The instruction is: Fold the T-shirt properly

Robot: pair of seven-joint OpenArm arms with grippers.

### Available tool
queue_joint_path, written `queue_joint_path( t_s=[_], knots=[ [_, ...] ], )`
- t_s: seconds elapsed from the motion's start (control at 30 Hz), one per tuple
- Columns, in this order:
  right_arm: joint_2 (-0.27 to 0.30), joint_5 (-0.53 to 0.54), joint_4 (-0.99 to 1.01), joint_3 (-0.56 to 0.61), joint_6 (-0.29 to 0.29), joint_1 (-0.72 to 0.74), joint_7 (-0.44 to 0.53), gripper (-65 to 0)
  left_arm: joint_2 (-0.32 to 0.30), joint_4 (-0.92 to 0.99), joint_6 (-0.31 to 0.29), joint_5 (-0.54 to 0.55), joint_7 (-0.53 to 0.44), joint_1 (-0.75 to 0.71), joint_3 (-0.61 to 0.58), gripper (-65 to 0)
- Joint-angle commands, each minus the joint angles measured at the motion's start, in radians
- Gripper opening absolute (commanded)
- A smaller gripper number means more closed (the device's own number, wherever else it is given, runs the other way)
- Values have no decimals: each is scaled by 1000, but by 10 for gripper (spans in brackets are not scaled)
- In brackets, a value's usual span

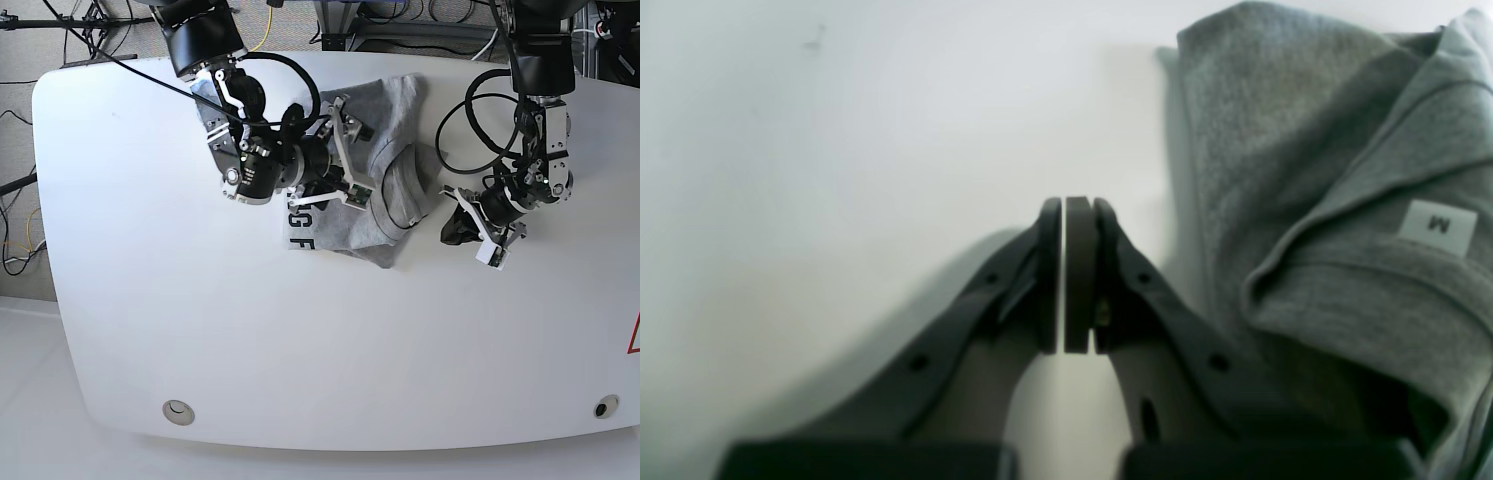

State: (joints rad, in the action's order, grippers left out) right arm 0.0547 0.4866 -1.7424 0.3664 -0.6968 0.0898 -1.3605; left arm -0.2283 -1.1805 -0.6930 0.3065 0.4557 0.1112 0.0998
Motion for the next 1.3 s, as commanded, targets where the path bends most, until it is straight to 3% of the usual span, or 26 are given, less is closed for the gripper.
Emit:
queue_joint_path(
  t_s=[0.0,0.17,0.5,0.7,1.07,1.27],
  knots=[
    [-6,13,-23,6,-1,23,22,-244,-12,-22,-5,15,-25,20,4,-650],
    [-20,13,-17,4,-1,74,37,-244,-15,-26,-5,18,-15,20,18,-650],
    [-2,-27,-9,1,-1,179,40,-244,-35,-226,-5,21,179,28,147,-650],
    [-3,-110,60,1,-1,209,111,-244,-30,-382,-5,21,308,-3,176,-650],
    [-8,-214,186,-25,-1,272,198,-244,79,-611,-5,18,503,-147,246,-650],
    [-23,-222,252,-109,-1,322,237,-244,139,-665,-5,20,596,-206,246,-650]
  ],
)
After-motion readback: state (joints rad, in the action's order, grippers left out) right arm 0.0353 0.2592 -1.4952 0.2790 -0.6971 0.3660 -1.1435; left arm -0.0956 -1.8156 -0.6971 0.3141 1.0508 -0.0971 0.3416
